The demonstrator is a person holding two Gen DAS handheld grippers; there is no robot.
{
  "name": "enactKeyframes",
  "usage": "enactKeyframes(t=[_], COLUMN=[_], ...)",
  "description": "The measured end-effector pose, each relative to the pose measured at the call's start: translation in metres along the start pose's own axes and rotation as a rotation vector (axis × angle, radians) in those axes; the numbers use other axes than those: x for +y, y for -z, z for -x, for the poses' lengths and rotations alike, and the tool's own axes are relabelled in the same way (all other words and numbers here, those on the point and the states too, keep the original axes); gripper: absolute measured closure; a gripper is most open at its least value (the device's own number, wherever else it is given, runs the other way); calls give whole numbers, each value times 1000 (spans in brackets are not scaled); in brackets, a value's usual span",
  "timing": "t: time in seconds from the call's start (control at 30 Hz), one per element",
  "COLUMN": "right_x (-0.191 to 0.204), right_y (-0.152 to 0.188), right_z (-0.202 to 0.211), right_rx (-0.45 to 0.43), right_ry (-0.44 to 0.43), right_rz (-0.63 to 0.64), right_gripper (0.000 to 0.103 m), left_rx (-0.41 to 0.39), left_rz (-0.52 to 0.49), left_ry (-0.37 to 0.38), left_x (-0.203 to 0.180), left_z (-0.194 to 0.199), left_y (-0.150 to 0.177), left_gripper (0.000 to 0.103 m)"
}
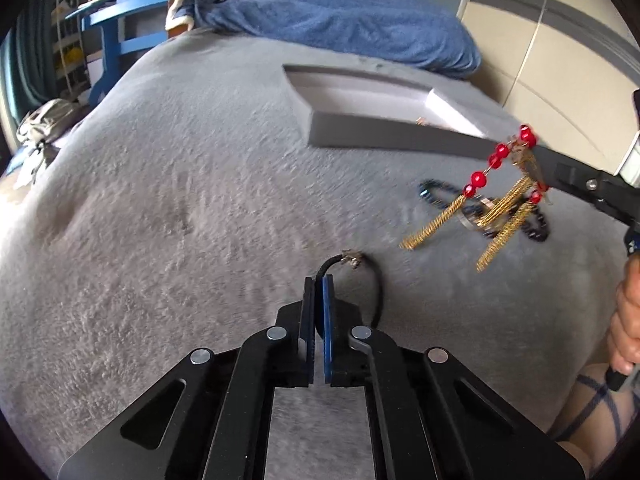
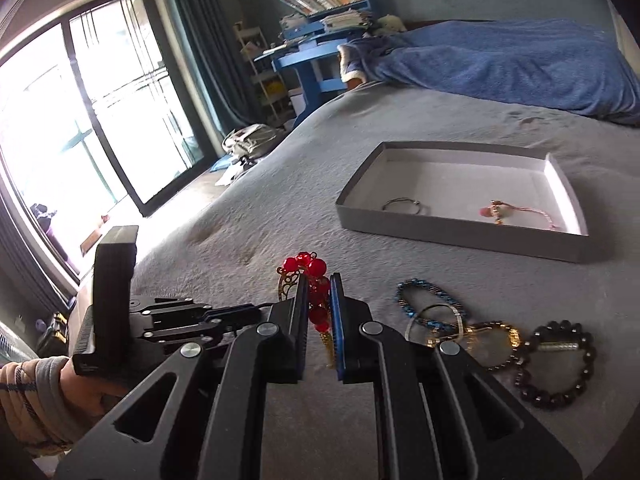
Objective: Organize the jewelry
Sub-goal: 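Carry the earrings and hair tie into the grey box and open both tools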
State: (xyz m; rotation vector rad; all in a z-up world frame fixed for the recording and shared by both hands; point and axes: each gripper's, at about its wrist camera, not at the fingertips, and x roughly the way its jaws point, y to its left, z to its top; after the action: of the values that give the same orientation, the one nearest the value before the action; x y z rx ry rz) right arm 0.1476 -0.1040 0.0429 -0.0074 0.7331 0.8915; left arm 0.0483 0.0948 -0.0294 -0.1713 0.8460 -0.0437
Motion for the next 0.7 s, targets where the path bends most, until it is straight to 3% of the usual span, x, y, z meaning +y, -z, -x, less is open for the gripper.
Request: enactKeyframes(t=[0.43, 0.7], right_x=[-45, -83], right_y=[-13, -35], right_z=[52, 69], right_rx=[-85, -118], right_ry=[65, 129], right_rz=[-44, -64], right_gripper=[93, 93], left_rx=[-122, -153], left_rz=[-56, -97], left_ry=[68, 89], left_x=[-42, -63], left_z=[29, 27], left_y=[-49, -87], left_gripper=[99, 99])
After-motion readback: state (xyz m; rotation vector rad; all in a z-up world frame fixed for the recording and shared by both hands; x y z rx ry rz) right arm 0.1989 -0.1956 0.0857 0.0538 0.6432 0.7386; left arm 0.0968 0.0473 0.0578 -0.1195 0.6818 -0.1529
